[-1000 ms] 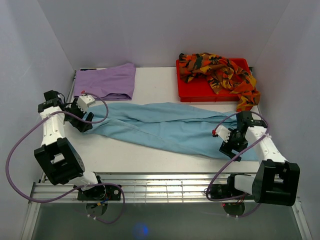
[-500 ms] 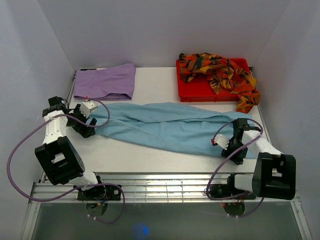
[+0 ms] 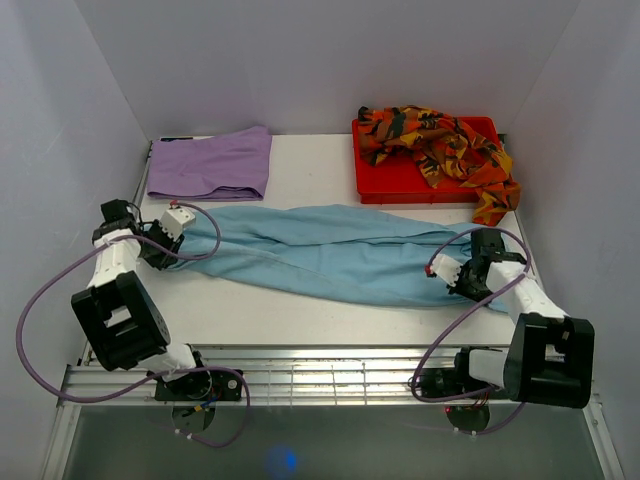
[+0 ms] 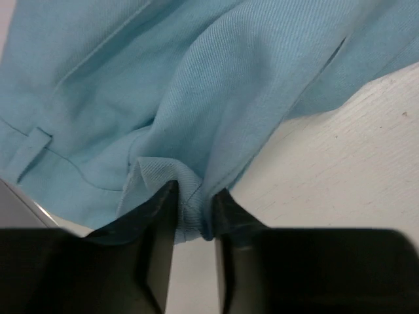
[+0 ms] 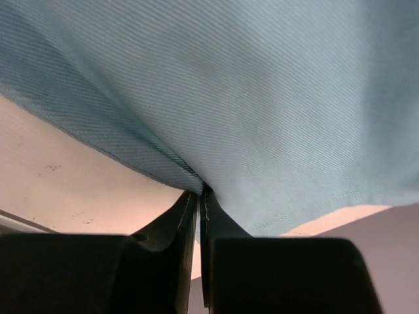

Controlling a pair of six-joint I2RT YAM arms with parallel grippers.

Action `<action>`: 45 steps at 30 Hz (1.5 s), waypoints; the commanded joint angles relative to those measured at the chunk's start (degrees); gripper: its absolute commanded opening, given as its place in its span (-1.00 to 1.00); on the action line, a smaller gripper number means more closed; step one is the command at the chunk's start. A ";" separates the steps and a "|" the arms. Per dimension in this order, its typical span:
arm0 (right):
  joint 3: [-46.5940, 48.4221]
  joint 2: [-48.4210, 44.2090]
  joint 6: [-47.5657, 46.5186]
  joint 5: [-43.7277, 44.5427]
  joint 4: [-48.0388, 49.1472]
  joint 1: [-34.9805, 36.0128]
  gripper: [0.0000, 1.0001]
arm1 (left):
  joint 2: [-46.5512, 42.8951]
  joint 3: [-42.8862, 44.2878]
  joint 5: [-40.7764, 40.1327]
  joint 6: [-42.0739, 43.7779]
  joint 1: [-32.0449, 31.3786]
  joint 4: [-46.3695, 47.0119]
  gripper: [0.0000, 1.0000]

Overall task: Fold and stack the trousers
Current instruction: Flatten the trousers out

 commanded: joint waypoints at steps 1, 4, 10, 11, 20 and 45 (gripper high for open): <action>2.01 -5.50 -1.57 -1.91 1.76 -1.17 -0.85 | -7.03 2.08 1.97 -4.01 0.28 2.04 -0.34; 6.40 -8.76 -0.35 -3.76 -0.08 -2.75 -0.85 | -10.21 4.37 3.29 -11.55 0.54 2.04 -1.00; 17.12 -11.15 3.16 -10.35 -0.27 -4.60 -0.84 | -16.28 8.68 5.67 -22.83 3.09 5.10 -1.00; 18.44 -10.45 4.83 -10.88 0.35 -4.60 -0.85 | -16.89 8.68 5.67 -25.28 3.09 6.25 -1.00; 27.94 7.29 13.53 -13.78 13.77 -3.64 -0.85 | -9.01 8.68 3.56 -42.08 3.09 28.13 -1.00; 9.52 23.76 5.73 -5.61 7.74 2.96 -0.84 | 15.45 -4.05 -13.58 -21.71 -1.05 16.64 -1.00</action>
